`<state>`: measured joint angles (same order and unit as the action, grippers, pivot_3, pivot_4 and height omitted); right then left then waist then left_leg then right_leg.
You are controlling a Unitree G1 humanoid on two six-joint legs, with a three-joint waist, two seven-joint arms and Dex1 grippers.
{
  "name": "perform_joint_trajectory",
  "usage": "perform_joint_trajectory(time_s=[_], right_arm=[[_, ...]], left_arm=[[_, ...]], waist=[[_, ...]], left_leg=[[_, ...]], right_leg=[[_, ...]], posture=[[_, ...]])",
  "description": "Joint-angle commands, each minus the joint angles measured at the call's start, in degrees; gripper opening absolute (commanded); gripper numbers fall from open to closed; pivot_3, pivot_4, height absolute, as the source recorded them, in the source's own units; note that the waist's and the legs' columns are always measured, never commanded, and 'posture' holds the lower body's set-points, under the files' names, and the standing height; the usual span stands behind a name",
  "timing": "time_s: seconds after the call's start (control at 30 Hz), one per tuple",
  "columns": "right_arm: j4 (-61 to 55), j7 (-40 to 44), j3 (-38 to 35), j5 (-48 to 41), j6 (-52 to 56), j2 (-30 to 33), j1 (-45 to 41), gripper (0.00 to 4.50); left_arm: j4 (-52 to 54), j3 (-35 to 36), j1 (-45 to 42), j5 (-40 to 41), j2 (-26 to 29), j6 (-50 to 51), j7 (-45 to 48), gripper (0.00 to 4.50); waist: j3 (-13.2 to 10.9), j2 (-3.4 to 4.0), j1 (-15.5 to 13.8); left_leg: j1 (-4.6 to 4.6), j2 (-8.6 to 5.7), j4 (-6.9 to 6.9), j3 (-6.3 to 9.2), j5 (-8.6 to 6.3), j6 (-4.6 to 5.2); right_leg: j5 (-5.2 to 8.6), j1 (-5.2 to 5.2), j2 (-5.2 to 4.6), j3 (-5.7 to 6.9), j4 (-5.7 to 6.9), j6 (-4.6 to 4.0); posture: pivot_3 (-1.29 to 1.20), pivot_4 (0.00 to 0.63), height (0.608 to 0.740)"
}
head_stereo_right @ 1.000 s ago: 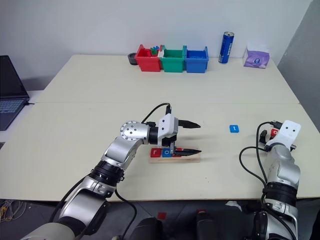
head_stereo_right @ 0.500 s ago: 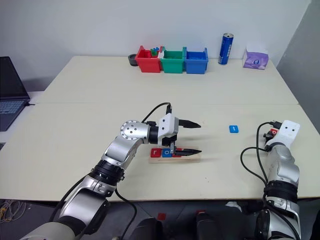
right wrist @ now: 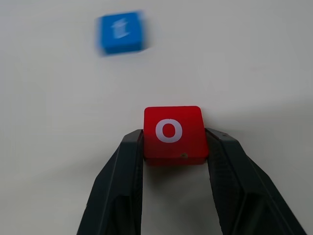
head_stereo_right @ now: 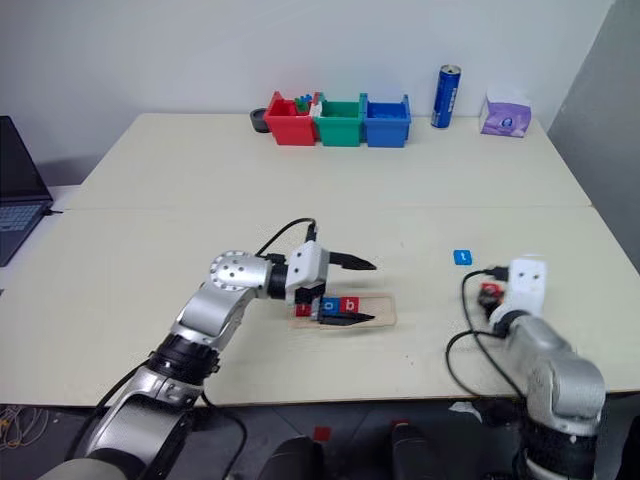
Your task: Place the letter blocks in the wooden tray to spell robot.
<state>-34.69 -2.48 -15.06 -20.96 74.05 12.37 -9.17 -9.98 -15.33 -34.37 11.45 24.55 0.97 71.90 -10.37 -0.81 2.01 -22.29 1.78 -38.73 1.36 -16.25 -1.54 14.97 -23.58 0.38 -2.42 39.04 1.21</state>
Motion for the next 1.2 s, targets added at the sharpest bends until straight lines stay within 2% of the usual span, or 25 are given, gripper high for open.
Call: perform_joint_trajectory(time_s=[0.03, 0.17, 0.47, 0.5, 0.57, 0.73, 0.77, 0.87, 0.93, 1.0, 1.07, 1.2], right_arm=[[-9.1, -1.2, 2.4, -1.4, 10.7, -3.8, -0.2, 1.45], [-12.1, -1.3, 6.1, -0.3, 15.6, -6.5, -2.2, 1.45], [-10.6, -1.2, 9.2, 3.2, 15.5, -7.9, -2.5, 1.45], [-10.5, -0.8, 9.0, 3.1, 15.4, -8.3, -2.4, 2.01], [-10.6, -0.2, 8.8, 3.4, 15.4, -8.4, -2.6, 2.51], [-13.2, 2.1, 6.3, 3.4, 17.2, -7.4, -5.3, 4.3], [-13.8, 2.9, 5.7, 3.3, 17.6, -6.3, -6.4, 4.48], [-15.0, 6.2, 0.6, 2.5, 18.4, -2.5, -12.4, 4.48], [-14.4, 9.0, -2.2, 1.5, 18.3, 0.2, -17.2, 4.48], [-11.9, 14.9, -2.4, -0.6, 12.3, 6.8, -20.4, 4.48], [-8.1, 23.9, -0.4, -2.3, 1.3, 14.1, -18.0, 4.48], [2.3, 46.6, 2.6, -4.2, -23.6, 23.1, -5.8, 4.48]], left_arm=[[4.1, 1.1, 1.3, 1.3, 1.2, -0.1, 0.3, 4.5], [6.3, 1.3, 2.9, 1.6, 2.2, 1.2, -0.4, 4.5], [9.6, 1.0, 4.8, 2.8, 3.9, 3.7, 0.0, 4.5], [9.6, 1.0, 4.8, 2.8, 4.0, 3.7, 0.1, 4.5], [9.2, 0.8, 4.5, 2.8, 4.0, 3.6, 0.1, 4.5], [8.4, 0.6, 4.1, 2.8, 3.7, 3.2, 0.5, 4.5], [8.3, 0.6, 4.1, 2.9, 3.7, 3.3, 0.7, 4.5], [8.3, 0.7, 3.9, 3.7, 3.4, 4.2, 1.1, 4.5], [7.9, 0.8, 3.7, 3.7, 3.4, 3.8, 1.3, 4.5], [7.4, 0.8, 3.5, 3.6, 3.3, 3.4, 1.5, 4.5], [7.0, 0.8, 3.2, 3.6, 3.0, 3.4, 1.5, 4.5], [6.5, 0.6, 3.0, 3.8, 2.9, 2.8, 1.9, 4.5]], waist=[[0.0, 0.0, -0.2], [0.0, 0.0, -0.2], [0.0, -0.01, -0.2], [0.0, -0.01, -0.2], [0.0, -0.01, -0.1], [0.0, -0.01, -0.2], [0.0, -0.01, -0.2], [0.0, 0.0, -0.2], [0.0, 0.0, -0.2], [0.0, 0.02, -0.2], [0.0, 0.01, -0.3], [-0.1, -0.09, -0.4]], left_leg=[[-0.01, -0.02, -0.02, -0.01, 0.0, 0.0], [-0.03, -0.04, -0.02, -0.01, 0.0, 0.0], [-0.06, -0.04, -0.02, -0.02, 0.0, 0.0], [-0.06, -0.04, -0.02, -0.02, 0.0, 0.0], [-0.06, -0.04, -0.02, -0.02, 0.0, 0.0], [-0.12, -0.04, -0.01, -0.02, 0.0, 0.0], [-0.13, -0.04, -0.01, -0.01, 0.0, 0.0], [-0.18, -0.07, -0.01, -0.04, 0.0, 0.0], [-0.21, -0.07, -0.01, -0.04, 0.0, 0.0], [-0.23, -0.06, 0.0, -0.04, 0.0, 0.0], [-0.38, -0.08, 0.0, -0.07, 0.0, 0.0], [-0.58, -0.09, 0.01, -0.06, -0.08, 0.13]], right_leg=[[0.02, 0.01, -0.01, 0.0, -0.01, 0.04], [0.08, 0.0, -0.04, 0.02, -0.04, 0.13], [0.09, -0.01, -0.05, 0.06, -0.09, 0.15], [0.1, -0.01, -0.05, 0.06, -0.09, 0.16], [0.1, -0.01, -0.05, 0.06, -0.09, 0.16], [0.1, -0.08, -0.04, 0.08, -0.09, 0.17], [0.11, -0.09, -0.04, 0.09, -0.09, 0.17], [0.1, -0.18, -0.05, 0.11, -0.07, 0.17], [0.1, -0.22, -0.05, 0.14, -0.07, 0.17], [0.1, -0.24, -0.04, 0.14, -0.08, 0.17], [0.1, -0.37, -0.04, 0.17, -0.11, 0.16], [0.0, -0.35, -0.05, 0.22, -0.31, -0.04]], posture=[[0.0, 0.15, 0.74], [0.0, 0.15, 0.74], [0.0, 0.15, 0.74], [0.0, 0.15, 0.74], [0.0, 0.15, 0.74], [0.0, 0.15, 0.74], [0.0, 0.15, 0.74], [0.0, 0.15, 0.74], [0.0, 0.15, 0.74], [0.0, 0.15, 0.74], [0.0, 0.15, 0.74], [0.0, 0.15, 0.74]])
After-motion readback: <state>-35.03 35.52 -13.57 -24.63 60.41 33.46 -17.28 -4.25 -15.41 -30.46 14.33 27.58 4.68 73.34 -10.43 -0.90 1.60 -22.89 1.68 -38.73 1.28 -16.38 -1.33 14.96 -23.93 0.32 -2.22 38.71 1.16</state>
